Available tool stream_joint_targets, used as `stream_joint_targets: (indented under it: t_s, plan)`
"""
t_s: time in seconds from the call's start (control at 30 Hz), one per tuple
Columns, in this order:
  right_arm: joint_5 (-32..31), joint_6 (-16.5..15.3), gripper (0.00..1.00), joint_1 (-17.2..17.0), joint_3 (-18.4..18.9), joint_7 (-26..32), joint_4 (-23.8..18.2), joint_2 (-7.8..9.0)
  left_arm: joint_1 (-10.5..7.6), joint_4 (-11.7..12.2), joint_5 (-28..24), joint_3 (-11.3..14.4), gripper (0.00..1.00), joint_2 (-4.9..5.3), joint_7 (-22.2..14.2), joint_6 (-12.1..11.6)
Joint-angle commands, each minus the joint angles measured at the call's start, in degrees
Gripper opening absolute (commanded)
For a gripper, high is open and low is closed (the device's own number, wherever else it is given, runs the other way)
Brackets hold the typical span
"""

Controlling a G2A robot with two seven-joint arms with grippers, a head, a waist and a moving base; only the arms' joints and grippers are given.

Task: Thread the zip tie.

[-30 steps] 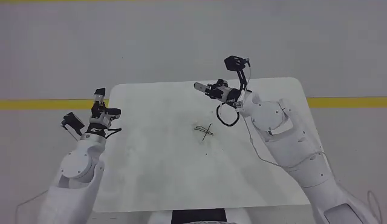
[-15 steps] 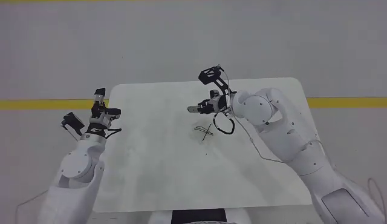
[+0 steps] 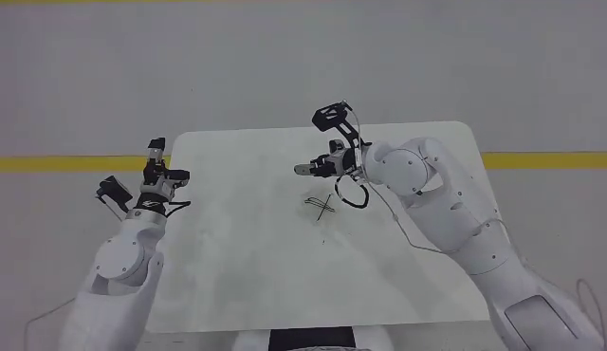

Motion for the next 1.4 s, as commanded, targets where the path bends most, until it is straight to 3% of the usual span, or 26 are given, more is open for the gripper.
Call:
stream_joint_targets:
  t_s: [0.0,0.23,0.4,0.53,0.73,1.0,1.2,1.37]
  plan:
    - [0.0,0.0,1.0,0.0,0.0,0.01,0.0,0.0,0.0,0.0,0.0,0.0,1.0,0.0,0.0,0.0]
    - [-0.13,-0.14,1.0,-0.1,-0.09,-0.18,-0.03,0.0,0.0,0.0,0.0,0.0,1.0,0.0,0.0,0.0]
    - [-5.02,-0.65,1.0,2.23,-4.98,3.9,1.19,-0.79,0.0,0.0,0.0,0.0,1.0,0.0,0.0,0.0]
    - [-5.36,-0.6,1.0,5.62,-9.78,6.26,4.93,-2.38,0.0,0.0,0.0,0.0,1.0,0.0,0.0,0.0]
    - [-4.1,-1.22,1.0,11.29,-18.01,10.47,14.03,-5.98,0.0,0.0,0.0,0.0,1.0,0.0,0.0,0.0]
    - [-4.0,-1.23,1.0,11.58,-18.23,10.43,14.43,-6.15,0.0,0.0,0.0,0.0,1.0,0.0,0.0,0.0]
    - [-8.66,-4.73,1.0,12.94,-20.69,16.8,14.98,-6.37,0.0,0.0,0.0,0.0,1.0,0.0,0.0,0.0]
    - [-8.26,-5.06,1.0,13.07,-20.77,16.85,15.28,-6.53,0.0,0.0,0.0,0.0,1.0,0.0,0.0,0.0]
